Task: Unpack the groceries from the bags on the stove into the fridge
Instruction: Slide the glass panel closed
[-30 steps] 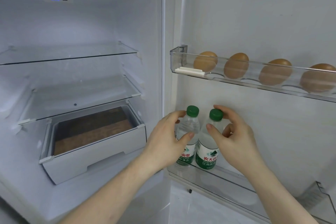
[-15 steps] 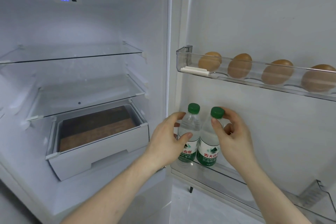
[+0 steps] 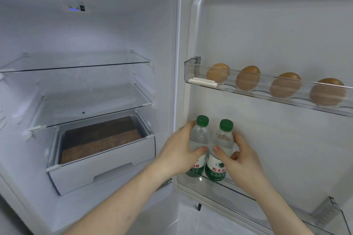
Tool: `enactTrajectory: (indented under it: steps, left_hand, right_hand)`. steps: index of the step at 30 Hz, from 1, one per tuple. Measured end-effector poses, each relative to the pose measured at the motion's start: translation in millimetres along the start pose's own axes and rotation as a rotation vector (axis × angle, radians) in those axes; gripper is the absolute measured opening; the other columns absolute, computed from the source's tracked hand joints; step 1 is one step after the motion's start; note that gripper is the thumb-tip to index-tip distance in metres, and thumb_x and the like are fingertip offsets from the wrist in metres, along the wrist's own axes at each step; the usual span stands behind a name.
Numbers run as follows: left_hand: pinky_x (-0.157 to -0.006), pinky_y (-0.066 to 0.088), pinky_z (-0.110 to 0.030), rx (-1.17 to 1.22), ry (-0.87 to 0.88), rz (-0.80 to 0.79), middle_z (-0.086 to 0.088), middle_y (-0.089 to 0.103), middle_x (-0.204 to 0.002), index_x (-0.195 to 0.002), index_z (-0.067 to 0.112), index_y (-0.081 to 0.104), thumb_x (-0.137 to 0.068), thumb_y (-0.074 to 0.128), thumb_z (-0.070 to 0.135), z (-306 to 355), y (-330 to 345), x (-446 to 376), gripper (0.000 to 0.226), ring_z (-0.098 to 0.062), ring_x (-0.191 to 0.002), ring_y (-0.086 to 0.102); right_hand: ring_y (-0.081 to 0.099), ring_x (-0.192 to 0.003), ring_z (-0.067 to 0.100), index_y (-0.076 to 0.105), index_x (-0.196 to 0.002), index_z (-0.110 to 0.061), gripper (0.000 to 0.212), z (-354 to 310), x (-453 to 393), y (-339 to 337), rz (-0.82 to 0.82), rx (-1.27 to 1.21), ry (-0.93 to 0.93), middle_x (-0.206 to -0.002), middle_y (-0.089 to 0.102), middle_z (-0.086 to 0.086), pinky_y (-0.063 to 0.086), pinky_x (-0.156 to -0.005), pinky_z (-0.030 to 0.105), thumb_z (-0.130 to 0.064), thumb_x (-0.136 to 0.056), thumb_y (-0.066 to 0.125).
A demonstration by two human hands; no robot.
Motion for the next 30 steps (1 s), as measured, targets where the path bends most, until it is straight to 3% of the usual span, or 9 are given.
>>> enactTrajectory:
  steps: [3, 9, 13, 16, 19, 20, 23, 27, 30]
  left_hand:
    - [-0.103, 0.052, -0.039, -0.027, 0.006, -0.012, 0.016, 0.059, -0.137, -0.144, 0.037, 0.039, -0.085, 0.075, 0.048, -2, 1, 1, 0.07, -0.005, -0.121, 0.057]
    - [-0.1, 0.052, -0.039, -0.073, -0.041, -0.031, 0.015, 0.054, -0.128, -0.137, 0.036, 0.047, -0.078, 0.079, 0.05, 7, -12, 4, 0.068, -0.008, -0.115, 0.056]
    - [-0.089, 0.057, -0.036, -0.025, -0.008, -0.053, 0.016, 0.053, -0.109, -0.112, 0.036, 0.065, -0.07, 0.088, 0.041, 21, -38, 18, 0.048, -0.006, -0.102, 0.058]
    - [-0.073, 0.055, -0.019, 0.101, 0.016, 0.114, 0.019, 0.057, -0.109, -0.108, 0.037, 0.069, -0.07, 0.093, 0.03, 30, -65, 43, 0.045, -0.004, -0.105, 0.061]
    - [-0.077, 0.054, -0.017, 0.231, 0.045, 0.325, 0.013, 0.067, -0.111, -0.108, 0.034, 0.07, -0.069, 0.094, 0.016, 43, -102, 68, 0.049, -0.007, -0.106, 0.066]
    - [-0.079, 0.055, -0.019, 0.229, 0.061, 0.381, 0.012, 0.069, -0.112, -0.109, 0.034, 0.07, -0.069, 0.095, 0.014, 46, -115, 74, 0.05, -0.008, -0.103, 0.068]
    - [-0.077, 0.059, -0.022, 0.252, 0.113, 0.506, 0.009, 0.07, -0.115, -0.11, 0.034, 0.071, -0.069, 0.093, 0.009, 51, -151, 83, 0.052, -0.011, -0.1, 0.069]
    - [-0.08, 0.054, -0.015, 0.163, 0.208, 0.705, 0.009, 0.068, -0.116, -0.106, 0.036, 0.07, -0.068, 0.092, 0.004, 57, -191, 76, 0.054, -0.01, -0.111, 0.064]
    - [-0.095, 0.054, -0.032, -0.003, 0.311, 0.828, 0.007, 0.065, -0.117, -0.11, 0.034, 0.069, -0.069, 0.093, 0.007, 53, -220, 56, 0.055, -0.012, -0.114, 0.062]
  right_hand:
    - [0.067, -0.066, -0.001, 0.052, -0.11, -0.059, 0.041, 1, 1, -3, -0.002, -0.019, 0.011, -0.1, 0.07, -0.035, 0.051, -0.066, 0.023, -0.032, -0.091, 0.076]
    - [0.073, -0.082, 0.003, 0.052, -0.099, -0.07, 0.029, 2, 2, -7, -0.063, 0.036, 0.105, -0.1, 0.067, -0.039, 0.058, -0.069, 0.03, -0.057, -0.085, 0.074]
    - [0.073, -0.069, 0.004, 0.059, -0.103, -0.053, 0.027, -16, 11, -11, -0.022, 0.025, 0.093, -0.083, 0.075, -0.024, 0.056, -0.066, 0.023, -0.049, -0.085, 0.078]
    - [0.07, -0.059, 0.018, 0.056, -0.108, -0.055, 0.047, -37, 22, -14, 0.044, -0.051, 0.049, -0.067, 0.074, -0.001, 0.058, -0.067, 0.035, -0.055, -0.071, 0.084]
    - [0.069, -0.057, 0.029, 0.064, -0.108, -0.053, 0.07, -61, 30, -15, 0.082, -0.178, -0.011, -0.067, 0.074, 0.006, 0.058, -0.065, 0.041, -0.079, -0.045, 0.082]
    - [0.069, -0.058, 0.034, 0.065, -0.103, -0.057, 0.064, -68, 33, -13, 0.097, -0.215, -0.025, -0.067, 0.074, 0.008, 0.057, -0.066, 0.041, -0.072, -0.045, 0.086]
    - [0.07, -0.063, 0.043, 0.069, -0.098, -0.049, 0.054, -87, 37, 0, 0.083, -0.336, -0.109, -0.072, 0.076, 0.009, 0.058, -0.065, 0.039, -0.013, -0.064, 0.091]
    - [0.075, -0.079, 0.037, 0.066, -0.119, -0.032, 0.057, -104, 23, 37, -0.035, -0.503, -0.186, -0.095, 0.079, 0.007, 0.063, -0.075, 0.048, -0.021, -0.066, 0.083]
    - [0.074, -0.088, 0.025, 0.06, -0.127, -0.028, 0.054, -120, 3, 64, -0.147, -0.568, -0.272, -0.105, 0.076, -0.002, 0.063, -0.081, 0.033, -0.01, -0.08, 0.08]
Point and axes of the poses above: each hand's wrist, its own x-axis away from the middle knuckle, its own y-axis out of the palm, z = x × y, the point moved 2 cm from there along -x, towards the middle knuckle
